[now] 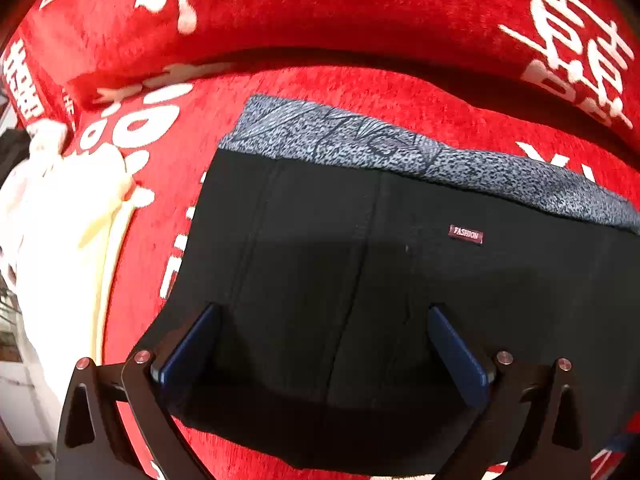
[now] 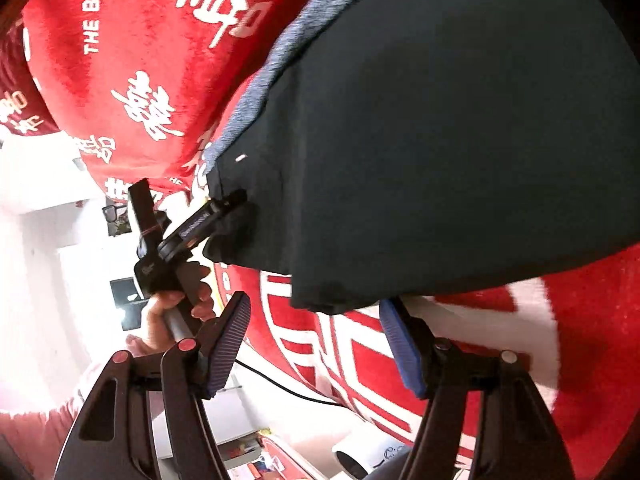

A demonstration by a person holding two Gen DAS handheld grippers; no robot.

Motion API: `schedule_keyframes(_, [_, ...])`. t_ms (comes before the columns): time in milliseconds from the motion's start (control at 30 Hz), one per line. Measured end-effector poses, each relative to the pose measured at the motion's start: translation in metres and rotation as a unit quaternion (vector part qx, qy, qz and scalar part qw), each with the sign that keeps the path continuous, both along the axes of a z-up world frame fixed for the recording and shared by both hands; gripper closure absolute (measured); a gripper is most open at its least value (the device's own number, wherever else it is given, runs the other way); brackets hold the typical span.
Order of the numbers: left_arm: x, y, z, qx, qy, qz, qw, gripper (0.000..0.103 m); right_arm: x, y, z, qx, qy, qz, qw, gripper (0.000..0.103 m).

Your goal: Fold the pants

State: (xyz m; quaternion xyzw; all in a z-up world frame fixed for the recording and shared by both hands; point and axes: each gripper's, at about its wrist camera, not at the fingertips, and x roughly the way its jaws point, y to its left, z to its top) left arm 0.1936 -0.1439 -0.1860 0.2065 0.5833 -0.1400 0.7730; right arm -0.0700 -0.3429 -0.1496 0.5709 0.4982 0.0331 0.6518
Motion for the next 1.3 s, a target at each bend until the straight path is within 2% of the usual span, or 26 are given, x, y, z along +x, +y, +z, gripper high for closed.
schedule_keyframes(100, [0.001,0.005,-0.001,-0.015,0.002,-0.002,0.9999,0.0,-0.006,0.002,0.002,-0.007,0.006,0.004,1.0,0.033])
schedule_keyframes(200, [0.001,0.006,-0.002,-0.021,0.002,-0.01,0.9997,0.0,-0.002,-0.004,-0.004,0.015,0.013,-0.016,1.0,0.036])
schedule_keyframes(267, [0.003,0.007,0.001,-0.023,0.003,-0.015,0.9996,0.0,-0.001,-0.005,-0.006,0.016,0.022,-0.019,0.999,0.045])
schedule_keyframes(300, [0.002,0.007,0.001,-0.023,0.003,-0.016,0.9996,0.0,0.006,-0.005,-0.004,0.015,0.028,-0.018,0.999,0.047])
schedule_keyframes(500, [0.003,0.006,-0.001,-0.02,-0.003,-0.017,0.9997,0.0,-0.001,0.007,0.008,0.019,0.016,-0.005,1.0,0.047])
schedule_keyframes(667, [-0.001,0.005,0.001,-0.022,-0.004,-0.018,0.9996,0.0,0.017,0.009,-0.009,0.032,0.011,-0.027,0.999,0.049])
schedule_keyframes(700, [-0.001,0.005,0.002,-0.022,-0.002,-0.019,0.9996,0.0,0.018,0.007,-0.014,0.039,0.015,-0.039,0.998,0.053])
schedule_keyframes(733, [-0.001,0.005,0.002,-0.021,-0.001,-0.02,0.9996,0.0,0.017,0.004,-0.017,0.047,0.019,-0.053,0.997,0.077])
schedule_keyframes(767, [-0.001,0.005,0.003,-0.019,-0.001,-0.025,0.9995,0.0,0.016,0.001,-0.016,0.047,0.024,-0.062,0.997,0.095])
schedule_keyframes(833, [-0.001,0.007,0.003,-0.018,0.001,-0.034,0.9993,0.0,0.019,-0.002,-0.003,0.042,0.004,-0.061,0.997,0.095])
schedule_keyframes(867, [0.0,0.008,0.003,-0.02,0.002,-0.036,0.9991,0.0,0.021,0.0,0.011,0.017,-0.01,-0.046,0.999,0.096])
schedule_keyframes(933, [0.0,0.011,0.002,-0.027,0.004,-0.04,0.9988,0.0,0.022,0.005,0.022,-0.011,-0.012,-0.023,1.0,0.096])
schedule_keyframes(1033, [-0.003,0.009,0.004,-0.016,0.0,-0.042,0.999,0.0,0.015,0.014,-0.003,-0.029,0.054,-0.004,0.998,0.096])
schedule_keyframes(1100, [-0.008,0.006,0.008,0.002,0.001,-0.04,0.9992,0.0,0.008,0.015,-0.011,-0.016,0.064,-0.009,0.998,0.095])
schedule_keyframes(1167, [-0.021,-0.001,0.015,0.018,-0.001,-0.053,0.9984,0.0,0.004,0.013,-0.002,-0.016,0.074,0.009,0.997,0.071])
schedule_keyframes(1233, [-0.04,-0.012,0.025,0.005,0.0,-0.079,0.9969,0.0,0.001,0.008,0.014,-0.046,0.071,0.031,0.996,0.062])
schedule_keyframes(1300, [-0.068,-0.034,0.037,-0.027,0.007,-0.112,0.9933,0.0,-0.002,-0.009,0.04,-0.109,0.051,0.044,0.992,0.062])
